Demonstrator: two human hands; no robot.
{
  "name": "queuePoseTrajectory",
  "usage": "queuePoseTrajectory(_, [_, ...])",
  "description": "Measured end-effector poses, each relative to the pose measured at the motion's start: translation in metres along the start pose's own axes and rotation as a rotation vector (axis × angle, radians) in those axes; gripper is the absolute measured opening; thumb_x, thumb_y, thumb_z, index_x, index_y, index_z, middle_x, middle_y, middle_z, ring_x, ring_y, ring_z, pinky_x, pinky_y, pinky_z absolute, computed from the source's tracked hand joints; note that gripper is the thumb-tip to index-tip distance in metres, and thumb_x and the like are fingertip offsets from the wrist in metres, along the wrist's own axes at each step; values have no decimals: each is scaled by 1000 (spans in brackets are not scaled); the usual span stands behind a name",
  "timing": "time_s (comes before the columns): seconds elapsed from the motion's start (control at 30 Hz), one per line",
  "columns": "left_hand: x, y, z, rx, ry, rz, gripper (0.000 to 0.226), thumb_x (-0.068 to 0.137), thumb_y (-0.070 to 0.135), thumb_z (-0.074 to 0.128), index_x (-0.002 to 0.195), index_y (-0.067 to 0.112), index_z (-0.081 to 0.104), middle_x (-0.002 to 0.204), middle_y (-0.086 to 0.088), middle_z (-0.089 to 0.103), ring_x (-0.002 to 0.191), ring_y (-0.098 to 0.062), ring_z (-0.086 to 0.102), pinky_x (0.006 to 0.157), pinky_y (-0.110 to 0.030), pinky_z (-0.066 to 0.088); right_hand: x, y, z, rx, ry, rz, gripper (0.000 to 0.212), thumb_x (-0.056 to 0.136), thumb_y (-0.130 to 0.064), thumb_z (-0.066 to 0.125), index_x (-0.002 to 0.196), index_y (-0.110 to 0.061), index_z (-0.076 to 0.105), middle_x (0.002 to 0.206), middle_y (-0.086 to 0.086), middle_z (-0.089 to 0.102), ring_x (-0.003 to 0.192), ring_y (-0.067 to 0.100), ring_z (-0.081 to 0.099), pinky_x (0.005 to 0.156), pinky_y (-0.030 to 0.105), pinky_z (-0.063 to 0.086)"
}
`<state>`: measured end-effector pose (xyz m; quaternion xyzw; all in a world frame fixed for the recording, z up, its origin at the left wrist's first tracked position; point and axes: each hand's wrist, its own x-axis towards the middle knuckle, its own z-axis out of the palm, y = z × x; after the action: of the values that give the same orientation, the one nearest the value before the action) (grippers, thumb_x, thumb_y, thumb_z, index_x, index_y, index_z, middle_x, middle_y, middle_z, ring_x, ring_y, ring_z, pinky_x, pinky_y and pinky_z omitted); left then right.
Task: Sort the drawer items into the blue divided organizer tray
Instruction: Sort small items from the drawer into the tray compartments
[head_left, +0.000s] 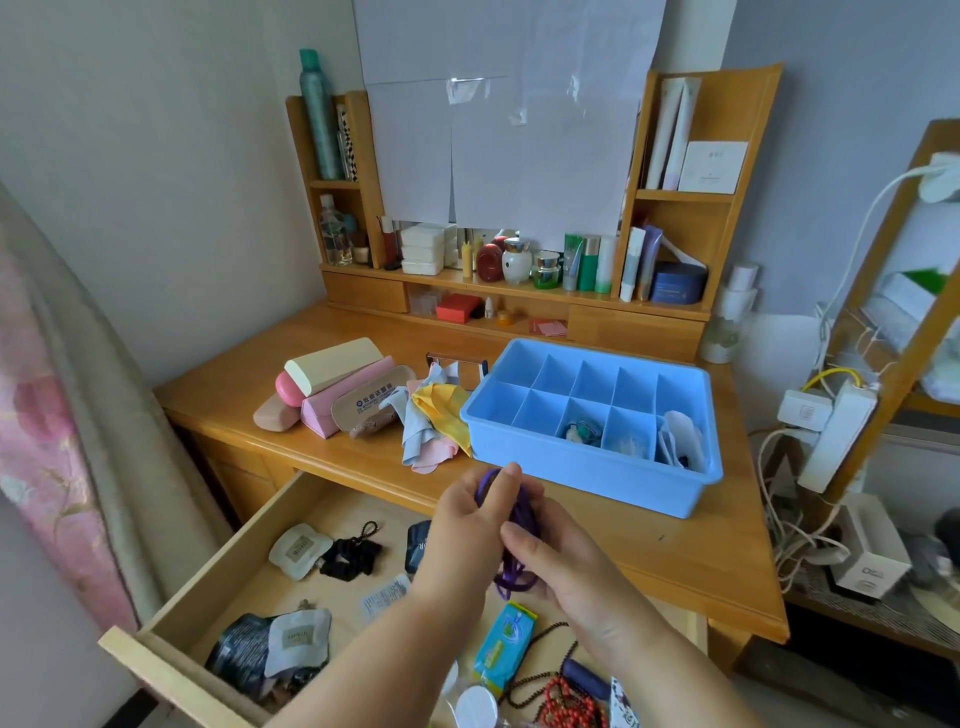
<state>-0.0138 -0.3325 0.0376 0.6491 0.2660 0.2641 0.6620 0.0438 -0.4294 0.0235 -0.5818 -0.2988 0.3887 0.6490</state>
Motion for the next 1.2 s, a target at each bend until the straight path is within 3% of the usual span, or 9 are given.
queuePoseTrajectory(0.17, [21,-11,9,-9,-4,21,30,96,33,51,85,8,63,75,-7,68,67,-16,63,68,-29,54,16,1,-10,232,-23,74,48,80,-26,59,127,-18,54,117,7,68,110,21,64,97,38,50])
queuePoseTrajectory(0.3, [47,-13,14,-9,-15,48,29,97,32,49,77,13,58,63,6,62,58,-3,58,54,-13,45,38,-7,-22,259,-79,180,38,77,-29,61,111,-10,64,88,12,67,74,25,63,71,37,53])
queuePoseTrajectory(0.47, [89,-10,14,107,-161,97,32,97,34,48,78,9,52,64,6,53,64,-6,52,60,-17,42,68,-28,-47,125,-138,264,28,73,-12,71,98,-8,61,68,8,61,53,16,55,45,22,39])
queuePoseTrajectory(0.6, [122,1,26,-110,-216,-5,26,98,28,46,77,15,55,65,3,54,61,-10,51,55,-21,42,98,-47,-50,55,-81,217,9,85,-1,59,83,-8,55,53,1,53,44,11,43,40,19,30])
queuePoseTrajectory(0.73, [163,16,30,79,-308,-25,32,99,30,41,75,16,56,60,8,57,52,-8,53,53,-19,44,130,-66,-68,-104,56,231,16,90,0,52,77,-10,55,54,4,52,36,11,37,36,19,28])
queuePoseTrajectory(0.83, [183,16,27,202,-329,-66,34,99,41,39,108,13,56,88,-2,61,79,-17,62,81,-35,54,154,-68,-86,-362,297,307,17,88,2,52,75,-10,50,56,8,47,34,11,33,37,16,25])
queuePoseTrajectory(0.93, [189,7,22,340,-235,31,43,92,49,51,122,19,48,91,-2,64,87,-19,66,85,-42,55,176,-58,-87,-731,356,414,13,86,-1,50,76,-9,48,54,9,46,42,17,38,44,21,29])
queuePoseTrajectory(1.07, [198,-1,24,433,-210,161,24,86,39,66,100,20,60,70,0,65,67,-17,67,65,-34,58,197,-51,-65,-1101,254,500,22,93,-15,44,72,-12,50,58,4,50,46,15,45,43,20,33])
queuePoseTrajectory(1.2, [222,3,20,617,-298,160,9,85,18,66,77,19,70,65,11,61,58,-5,58,58,-21,53,205,-51,-60,-1050,249,543,22,84,-15,58,64,-12,50,55,3,49,41,14,41,38,14,31])
